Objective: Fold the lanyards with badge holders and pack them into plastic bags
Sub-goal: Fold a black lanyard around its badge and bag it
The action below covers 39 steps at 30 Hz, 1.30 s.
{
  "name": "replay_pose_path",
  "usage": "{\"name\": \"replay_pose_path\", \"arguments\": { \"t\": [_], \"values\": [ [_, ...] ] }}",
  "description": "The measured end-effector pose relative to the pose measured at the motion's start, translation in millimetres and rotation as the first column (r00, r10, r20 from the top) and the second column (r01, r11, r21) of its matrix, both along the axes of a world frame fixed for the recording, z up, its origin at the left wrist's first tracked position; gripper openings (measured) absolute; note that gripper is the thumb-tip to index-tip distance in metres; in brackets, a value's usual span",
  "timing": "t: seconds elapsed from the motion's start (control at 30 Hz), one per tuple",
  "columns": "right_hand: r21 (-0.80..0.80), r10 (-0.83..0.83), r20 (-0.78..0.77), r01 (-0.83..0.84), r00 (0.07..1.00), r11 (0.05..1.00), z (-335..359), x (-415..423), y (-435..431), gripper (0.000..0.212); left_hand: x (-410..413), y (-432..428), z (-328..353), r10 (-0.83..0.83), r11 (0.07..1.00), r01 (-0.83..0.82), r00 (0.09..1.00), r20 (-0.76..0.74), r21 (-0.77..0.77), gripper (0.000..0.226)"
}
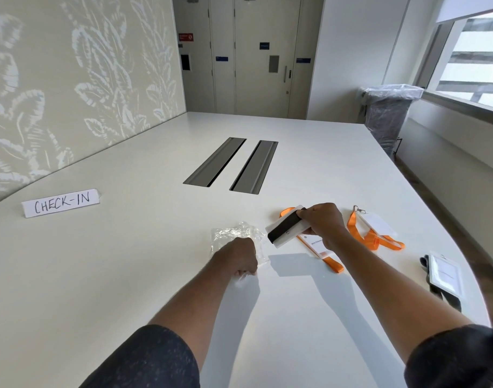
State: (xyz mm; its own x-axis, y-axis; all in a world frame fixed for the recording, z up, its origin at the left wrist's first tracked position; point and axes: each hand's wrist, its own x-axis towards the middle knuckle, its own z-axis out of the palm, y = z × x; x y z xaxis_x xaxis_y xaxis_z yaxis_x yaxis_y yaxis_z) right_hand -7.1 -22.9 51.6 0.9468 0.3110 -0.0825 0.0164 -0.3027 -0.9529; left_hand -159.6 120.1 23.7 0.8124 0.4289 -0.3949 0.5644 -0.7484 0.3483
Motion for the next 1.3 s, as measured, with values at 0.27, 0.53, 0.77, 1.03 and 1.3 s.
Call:
{"name": "replay_pose_path", "arguments": {
  "t": [0.27,0.53,0.77,1.03,1.3],
  "values": [
    [-0.035,0.023,-0.008,-0.024,1.0,0.999,2,-5,-5,0.026,10,-2,11,0.21,0.96,-0.18,0.969,0.127,-0.213,0.008],
    [-0.06,0.057,-0.04,-0.059,0.998,0.996,13,-10,-6,0.03,15,-13,27,0.422,0.887,-0.279,0.811,0.406,-0.367,0.02],
    [-0.02,-0.05,0.105,0.053,0.993,0.998,24,-19,-4,0.03,25,-28,39,0.37,0.929,-0.298,0.769,0.522,-0.22,0.031],
    [0.041,-0.179,0.151,0.175,0.972,0.984,26,-32,3,0.021,28,-41,54,0.336,0.941,-0.237,0.739,0.584,-0.242,0.019],
    [0.043,-0.159,-0.017,0.16,0.987,0.986,19,-52,11,0.025,34,-51,62,0.547,0.812,-0.208,0.599,0.585,-0.546,0.018]
  ]
}}
